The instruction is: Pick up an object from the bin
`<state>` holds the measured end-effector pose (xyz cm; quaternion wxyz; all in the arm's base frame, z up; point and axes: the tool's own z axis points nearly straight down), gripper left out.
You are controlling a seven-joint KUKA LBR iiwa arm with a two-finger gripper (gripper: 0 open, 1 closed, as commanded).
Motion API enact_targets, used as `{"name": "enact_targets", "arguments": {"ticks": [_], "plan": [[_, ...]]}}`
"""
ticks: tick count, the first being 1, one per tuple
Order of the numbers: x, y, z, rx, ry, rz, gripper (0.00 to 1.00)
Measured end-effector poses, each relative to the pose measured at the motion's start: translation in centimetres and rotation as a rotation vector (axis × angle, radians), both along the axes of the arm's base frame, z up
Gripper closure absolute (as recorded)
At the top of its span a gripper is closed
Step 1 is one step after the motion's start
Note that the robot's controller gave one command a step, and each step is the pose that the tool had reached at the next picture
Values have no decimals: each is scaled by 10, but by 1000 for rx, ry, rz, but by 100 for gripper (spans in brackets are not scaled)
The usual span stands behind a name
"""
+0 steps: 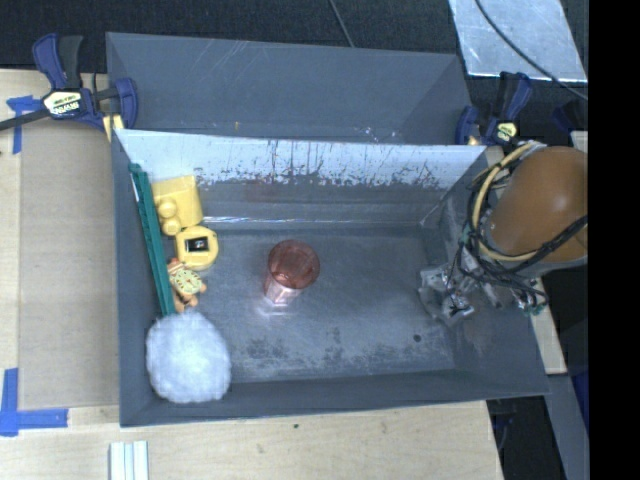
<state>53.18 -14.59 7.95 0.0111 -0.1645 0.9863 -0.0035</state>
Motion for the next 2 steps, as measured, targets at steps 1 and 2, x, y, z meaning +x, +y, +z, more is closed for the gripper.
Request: {"name": "enact_targets", "arguments": {"ticks": [1,2], "plan": [[-19,0,-6,5,-1,-201,100],[-20,3,-5,7,1,-316,100]]}}
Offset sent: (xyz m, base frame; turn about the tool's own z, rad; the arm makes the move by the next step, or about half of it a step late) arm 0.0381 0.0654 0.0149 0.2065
